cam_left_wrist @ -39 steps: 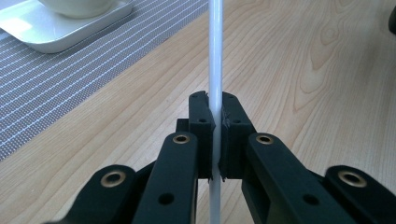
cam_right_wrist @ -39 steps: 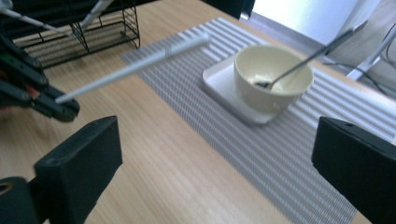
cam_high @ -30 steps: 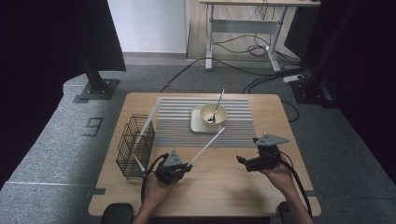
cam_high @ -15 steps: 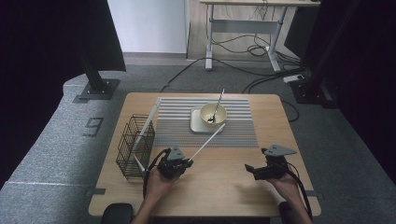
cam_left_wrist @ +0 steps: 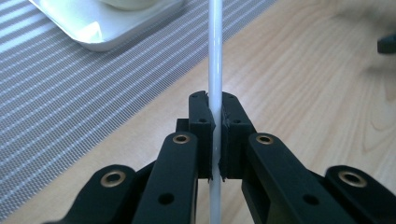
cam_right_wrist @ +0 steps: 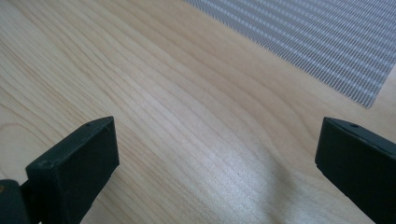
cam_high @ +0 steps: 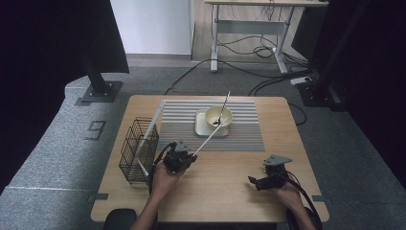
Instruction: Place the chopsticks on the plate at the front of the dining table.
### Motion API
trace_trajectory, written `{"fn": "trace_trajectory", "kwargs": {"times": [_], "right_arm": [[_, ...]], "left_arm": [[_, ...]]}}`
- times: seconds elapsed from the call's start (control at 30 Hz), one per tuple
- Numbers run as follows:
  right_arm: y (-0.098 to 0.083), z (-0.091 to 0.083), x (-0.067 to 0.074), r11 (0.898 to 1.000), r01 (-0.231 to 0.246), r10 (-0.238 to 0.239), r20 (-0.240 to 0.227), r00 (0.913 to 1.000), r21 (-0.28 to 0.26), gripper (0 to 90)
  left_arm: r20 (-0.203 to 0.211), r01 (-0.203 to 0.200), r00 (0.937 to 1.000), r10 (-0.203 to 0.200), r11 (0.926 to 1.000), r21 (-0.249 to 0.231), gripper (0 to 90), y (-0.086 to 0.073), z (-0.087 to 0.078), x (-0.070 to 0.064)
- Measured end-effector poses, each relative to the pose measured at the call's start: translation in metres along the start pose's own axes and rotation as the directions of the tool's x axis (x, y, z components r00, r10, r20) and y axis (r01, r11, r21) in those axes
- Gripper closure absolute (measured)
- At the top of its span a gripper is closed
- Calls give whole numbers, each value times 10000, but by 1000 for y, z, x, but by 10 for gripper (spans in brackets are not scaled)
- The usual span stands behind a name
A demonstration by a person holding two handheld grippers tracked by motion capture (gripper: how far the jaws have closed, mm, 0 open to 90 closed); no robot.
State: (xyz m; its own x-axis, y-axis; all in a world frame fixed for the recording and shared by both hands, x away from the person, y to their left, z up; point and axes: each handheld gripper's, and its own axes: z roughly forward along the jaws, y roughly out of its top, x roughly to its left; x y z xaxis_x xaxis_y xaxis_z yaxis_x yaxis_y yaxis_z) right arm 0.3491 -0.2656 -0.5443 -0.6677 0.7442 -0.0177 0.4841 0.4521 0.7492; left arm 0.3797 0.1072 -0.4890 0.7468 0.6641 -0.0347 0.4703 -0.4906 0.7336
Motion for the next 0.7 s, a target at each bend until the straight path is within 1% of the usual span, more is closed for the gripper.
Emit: {"fn": "trace_trajectory", "kwargs": {"times": [0.07,0.13,0.23,0.27,0.3,0.33,0.37,0.4,0.43,0.47,0.5,0.53,0.6,0.7], "right_arm": [[-2,3,0,9999,9,-9,8,10000,137,0],[-3,5,-1,9999,11,-11,1,10000,165,0],[-4,6,-1,9997,2,-3,36,10000,249,0],[-4,7,-1,9996,61,-62,26,10000,283,0],[-5,8,0,9994,81,-83,41,10000,342,0],[-5,8,0,9994,81,-83,41,10000,342,0],[-6,10,1,9987,139,-142,49,9999,481,0],[-6,10,1,9987,139,-142,49,9999,481,0],[-6,11,1,9988,73,-73,8,10000,485,0],[-6,11,0,9988,15,-14,-22,10000,498,0],[-7,11,0,9985,-204,208,-69,9998,500,0],[-7,12,-1,9984,-316,320,-65,9995,476,0],[-7,12,-1,9983,-304,307,-58,9995,487,0],[-7,12,-1,9984,-297,300,-54,9995,485,0]], "left_arm": [[-94,20,10000,-20,10000,33,852,4,2,3],[-121,45,9999,-45,10000,50,852,6,2,4],[-277,37,9996,-32,9999,156,852,16,6,9],[-277,37,9996,-32,9999,156,852,16,6,9],[-350,71,9994,-63,9997,220,852,21,8,12],[-350,71,9994,-63,9997,220,852,21,8,12],[-440,108,9990,-96,9996,265,852,25,11,15],[-440,108,9990,-96,9996,265,852,25,11,15],[-476,215,9987,-202,9994,272,852,29,13,17],[-476,215,9987,-202,9994,272,852,29,13,17],[-553,235,9982,-216,9992,328,852,32,15,21],[-583,270,9980,-249,9990,360,852,34,16,22],[-644,319,9975,-294,9988,383,852,36,17,25],[-805,485,9958,-447,9977,464,852,40,22,33]]}}
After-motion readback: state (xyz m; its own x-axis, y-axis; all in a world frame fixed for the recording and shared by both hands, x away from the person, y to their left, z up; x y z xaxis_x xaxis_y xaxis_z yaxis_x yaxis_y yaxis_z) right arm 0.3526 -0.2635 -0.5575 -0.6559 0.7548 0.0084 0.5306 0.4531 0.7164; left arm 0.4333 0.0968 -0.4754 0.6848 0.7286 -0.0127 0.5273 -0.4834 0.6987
